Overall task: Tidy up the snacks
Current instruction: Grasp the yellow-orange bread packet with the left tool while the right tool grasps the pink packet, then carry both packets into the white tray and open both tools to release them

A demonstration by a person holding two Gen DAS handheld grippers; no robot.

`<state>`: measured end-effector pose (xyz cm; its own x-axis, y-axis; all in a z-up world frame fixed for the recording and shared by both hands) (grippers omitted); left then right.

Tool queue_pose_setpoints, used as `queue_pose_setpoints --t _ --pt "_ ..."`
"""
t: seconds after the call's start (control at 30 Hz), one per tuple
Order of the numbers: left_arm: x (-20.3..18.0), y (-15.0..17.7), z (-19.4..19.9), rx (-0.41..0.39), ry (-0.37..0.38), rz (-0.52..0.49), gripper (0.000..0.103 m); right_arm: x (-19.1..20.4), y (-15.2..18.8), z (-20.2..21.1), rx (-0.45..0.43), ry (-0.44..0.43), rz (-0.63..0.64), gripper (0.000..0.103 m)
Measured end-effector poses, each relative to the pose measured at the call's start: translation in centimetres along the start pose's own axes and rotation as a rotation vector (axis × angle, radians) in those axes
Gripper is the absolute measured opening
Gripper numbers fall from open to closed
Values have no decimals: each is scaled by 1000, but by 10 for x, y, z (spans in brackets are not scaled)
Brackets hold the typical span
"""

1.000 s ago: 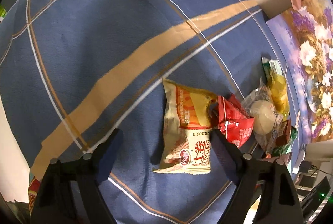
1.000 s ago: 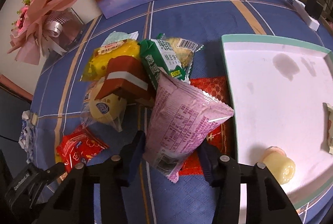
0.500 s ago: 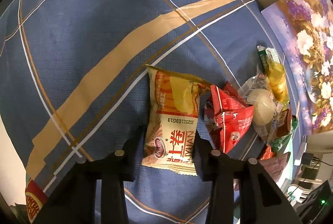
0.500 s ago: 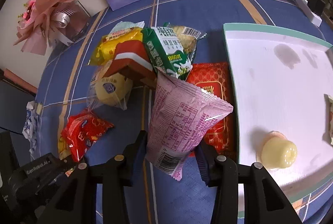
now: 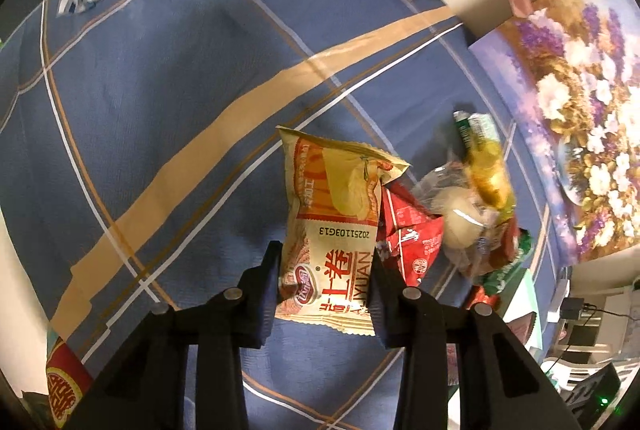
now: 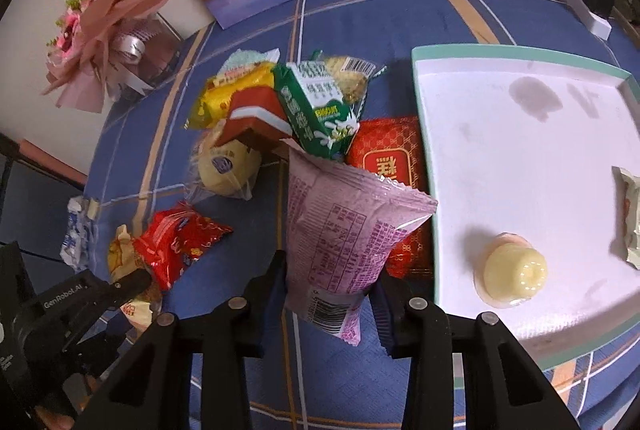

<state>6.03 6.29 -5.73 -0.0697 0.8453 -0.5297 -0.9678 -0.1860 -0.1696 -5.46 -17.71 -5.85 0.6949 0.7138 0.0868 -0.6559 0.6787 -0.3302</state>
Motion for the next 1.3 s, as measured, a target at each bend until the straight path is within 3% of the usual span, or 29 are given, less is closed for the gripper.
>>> queue_pose_setpoints --t 0.3,0.67,1.07,1.3 --pt "-37 17 12 -15 32 -109 40 -14 -7 38 -79 -1 -8 41" --pt "-101 53 -14 35 74 -258 40 -79 -26 57 -121 84 -148 41" --pt "-173 123 -53 147 127 -542 40 -171 -35 47 -45 163 -374 41" --pt "-202 141 -79 193 120 -608 40 -194 -41 30 -6 176 -405 41"
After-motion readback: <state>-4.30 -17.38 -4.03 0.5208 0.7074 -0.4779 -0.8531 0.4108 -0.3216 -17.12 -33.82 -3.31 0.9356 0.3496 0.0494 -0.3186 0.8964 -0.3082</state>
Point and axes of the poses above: each gripper's, at about its wrist camera, not at the fingertips, and z roughly against the way its jaws point, x to its left, y to its underside, the point moved 1 cm from there along -z, roughly the way its jaws point, and after that the axes turned 13 degrees about y, right-handed, at the moved point
